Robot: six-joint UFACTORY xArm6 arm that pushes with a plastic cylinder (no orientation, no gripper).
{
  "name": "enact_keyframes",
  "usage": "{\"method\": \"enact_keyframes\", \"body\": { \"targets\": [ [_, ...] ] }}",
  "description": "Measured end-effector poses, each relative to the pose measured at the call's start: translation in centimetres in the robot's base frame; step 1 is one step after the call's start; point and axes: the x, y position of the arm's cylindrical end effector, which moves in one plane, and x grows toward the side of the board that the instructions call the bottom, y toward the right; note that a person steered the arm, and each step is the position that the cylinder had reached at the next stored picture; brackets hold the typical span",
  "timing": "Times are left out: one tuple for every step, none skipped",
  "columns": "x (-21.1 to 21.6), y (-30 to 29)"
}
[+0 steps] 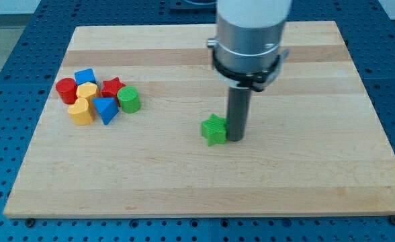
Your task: Push the green star towards the group of blocks
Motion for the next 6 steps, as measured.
{"method": "enact_keyframes", "body": {
  "targets": [
    [1.1,-2.3],
    [1.1,-4.6],
    [0.8,-5.4],
    [-0.8,-5.2],
    [-2.5,-5.2],
    [-3.0,-5.3]
  ]
}}
